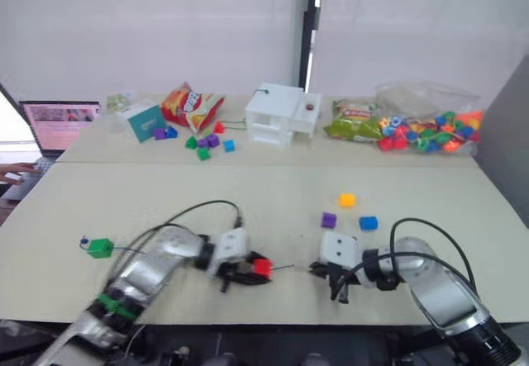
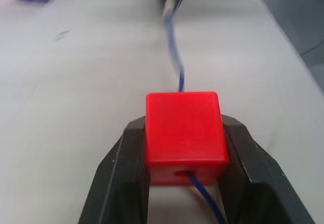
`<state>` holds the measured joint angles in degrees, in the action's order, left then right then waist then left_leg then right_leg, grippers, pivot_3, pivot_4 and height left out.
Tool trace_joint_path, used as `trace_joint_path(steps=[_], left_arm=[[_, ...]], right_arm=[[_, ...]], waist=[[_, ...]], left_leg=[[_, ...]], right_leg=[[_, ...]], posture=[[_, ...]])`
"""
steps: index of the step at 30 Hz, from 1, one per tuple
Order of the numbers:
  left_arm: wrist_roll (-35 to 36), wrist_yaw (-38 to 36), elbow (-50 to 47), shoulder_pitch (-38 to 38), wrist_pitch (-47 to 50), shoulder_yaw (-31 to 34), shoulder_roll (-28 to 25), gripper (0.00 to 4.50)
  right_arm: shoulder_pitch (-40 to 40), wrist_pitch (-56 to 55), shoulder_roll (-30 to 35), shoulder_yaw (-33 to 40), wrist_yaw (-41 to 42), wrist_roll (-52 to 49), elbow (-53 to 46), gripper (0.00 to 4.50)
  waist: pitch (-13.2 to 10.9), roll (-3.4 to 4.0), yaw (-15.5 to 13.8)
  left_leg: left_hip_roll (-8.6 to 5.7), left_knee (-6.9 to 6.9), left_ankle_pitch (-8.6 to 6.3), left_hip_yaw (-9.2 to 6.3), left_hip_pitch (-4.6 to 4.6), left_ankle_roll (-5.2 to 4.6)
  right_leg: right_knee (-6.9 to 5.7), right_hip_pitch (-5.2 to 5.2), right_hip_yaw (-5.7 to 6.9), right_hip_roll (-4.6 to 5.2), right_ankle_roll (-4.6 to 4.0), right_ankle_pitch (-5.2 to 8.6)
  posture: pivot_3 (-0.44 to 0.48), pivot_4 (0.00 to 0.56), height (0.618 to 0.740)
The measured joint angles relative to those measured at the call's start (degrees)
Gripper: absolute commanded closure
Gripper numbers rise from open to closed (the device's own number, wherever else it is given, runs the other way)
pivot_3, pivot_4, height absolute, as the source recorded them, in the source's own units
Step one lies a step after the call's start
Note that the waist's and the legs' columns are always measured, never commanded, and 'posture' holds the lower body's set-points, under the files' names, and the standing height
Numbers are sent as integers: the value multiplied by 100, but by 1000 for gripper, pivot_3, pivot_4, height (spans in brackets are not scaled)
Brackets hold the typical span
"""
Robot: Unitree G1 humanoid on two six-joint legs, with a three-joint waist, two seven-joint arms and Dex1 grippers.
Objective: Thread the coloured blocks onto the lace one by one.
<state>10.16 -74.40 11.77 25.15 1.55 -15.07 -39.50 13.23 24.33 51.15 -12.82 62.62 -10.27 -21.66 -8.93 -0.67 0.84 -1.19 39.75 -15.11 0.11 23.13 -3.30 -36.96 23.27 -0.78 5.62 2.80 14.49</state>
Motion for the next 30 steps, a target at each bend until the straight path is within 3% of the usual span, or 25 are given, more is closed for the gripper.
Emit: trace_joint_path(steps=[5,9,16,18,23,26,30], left_arm=[[-43,-594,1883,360,-1401,470,-1076,3300],[-363,-900,3322,850,-2325,515,-1589,3300],[-615,-1037,4245,1131,-3274,538,-1720,3300],[-601,-1148,4321,1220,-3158,568,-1666,2280],[-425,-1612,3905,1315,-1907,618,-1479,716],[-52,-1744,2925,1277,-877,564,-1551,716],[690,-1754,886,889,663,698,-1565,716]], right_arm=[[22,213,64,4,114,-21,-235,4500],[176,239,59,1,148,-19,-251,4500],[241,235,57,-3,223,-16,-191,4500],[244,232,57,-4,237,-7,-129,4500],[325,233,17,-38,246,-3,-111,4500],[331,241,17,-45,261,-1,-112,4500],[374,252,8,-134,241,26,-100,4500]], waist=[[0,1,-9],[1,2,2],[1,3,-17],[1,3,-17],[-3,-5,-29],[-11,-19,-48],[-11,-19,-34]], left_leg=[[0,-2,0,1,-8,0],[2,-2,0,11,-5,0],[2,0,-1,16,-5,-1],[2,1,-1,16,-5,-1],[2,12,-1,15,17,-1],[3,13,-1,11,27,-1],[2,11,-2,12,24,-2]], right_leg=[[0,-5,4,1,-2,1],[-4,1,3,-5,-1,1],[-7,-2,4,-2,0,1],[-10,-2,4,-4,0,1],[-12,8,12,-5,3,0],[-15,12,15,-5,3,0],[-14,9,6,-1,5,-1]], posture=[[0,150,740],[0,150,740],[0,150,740],[0,150,740],[0,150,740],[0,150,740],[0,150,740]])
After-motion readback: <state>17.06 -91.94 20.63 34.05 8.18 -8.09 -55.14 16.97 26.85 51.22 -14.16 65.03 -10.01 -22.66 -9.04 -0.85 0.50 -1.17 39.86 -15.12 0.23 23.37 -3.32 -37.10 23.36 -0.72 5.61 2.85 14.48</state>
